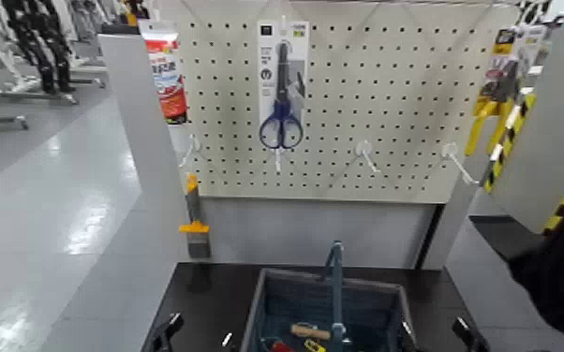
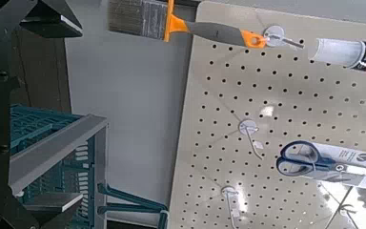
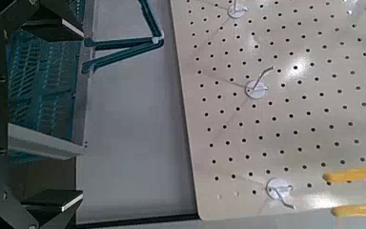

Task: Put the black wrench into the crate.

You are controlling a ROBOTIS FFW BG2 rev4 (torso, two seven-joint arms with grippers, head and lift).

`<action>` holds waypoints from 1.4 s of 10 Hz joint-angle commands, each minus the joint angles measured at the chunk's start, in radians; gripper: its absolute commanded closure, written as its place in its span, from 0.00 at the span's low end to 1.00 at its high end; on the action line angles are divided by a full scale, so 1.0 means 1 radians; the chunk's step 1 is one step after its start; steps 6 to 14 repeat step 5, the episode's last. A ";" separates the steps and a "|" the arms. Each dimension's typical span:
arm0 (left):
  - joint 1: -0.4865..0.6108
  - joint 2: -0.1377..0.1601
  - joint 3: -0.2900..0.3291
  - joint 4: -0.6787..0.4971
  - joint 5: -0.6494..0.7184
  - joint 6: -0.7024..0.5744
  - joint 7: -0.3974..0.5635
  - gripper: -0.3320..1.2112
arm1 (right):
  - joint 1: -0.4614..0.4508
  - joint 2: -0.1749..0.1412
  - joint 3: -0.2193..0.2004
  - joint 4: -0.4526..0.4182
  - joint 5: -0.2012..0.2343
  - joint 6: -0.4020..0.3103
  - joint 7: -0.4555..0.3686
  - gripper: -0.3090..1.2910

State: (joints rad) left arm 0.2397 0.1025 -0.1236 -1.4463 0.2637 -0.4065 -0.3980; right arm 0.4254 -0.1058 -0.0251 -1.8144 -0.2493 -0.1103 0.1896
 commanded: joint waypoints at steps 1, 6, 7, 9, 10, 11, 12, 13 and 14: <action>0.004 -0.004 0.004 -0.002 -0.001 0.000 -0.001 0.28 | 0.082 -0.020 0.056 -0.029 0.024 -0.058 -0.104 0.28; 0.006 -0.003 0.004 -0.005 -0.003 0.000 -0.001 0.28 | 0.096 -0.017 0.083 -0.029 0.044 -0.092 -0.105 0.28; 0.006 -0.003 0.004 -0.005 -0.003 0.000 -0.001 0.28 | 0.096 -0.017 0.083 -0.029 0.044 -0.092 -0.105 0.28; 0.006 -0.003 0.004 -0.005 -0.003 0.000 -0.001 0.28 | 0.096 -0.017 0.083 -0.029 0.044 -0.092 -0.105 0.28; 0.006 -0.003 0.004 -0.005 -0.003 0.000 -0.001 0.28 | 0.096 -0.017 0.083 -0.029 0.044 -0.092 -0.105 0.28; 0.006 -0.003 0.004 -0.005 -0.003 0.000 -0.001 0.28 | 0.096 -0.017 0.083 -0.029 0.044 -0.092 -0.105 0.28; 0.006 -0.003 0.004 -0.005 -0.003 0.000 -0.001 0.28 | 0.096 -0.017 0.083 -0.029 0.044 -0.092 -0.105 0.28; 0.006 -0.003 0.004 -0.005 -0.003 0.000 -0.001 0.28 | 0.096 -0.017 0.083 -0.029 0.044 -0.092 -0.105 0.28; 0.006 -0.003 0.004 -0.005 -0.003 0.000 -0.001 0.28 | 0.096 -0.017 0.083 -0.029 0.044 -0.092 -0.105 0.28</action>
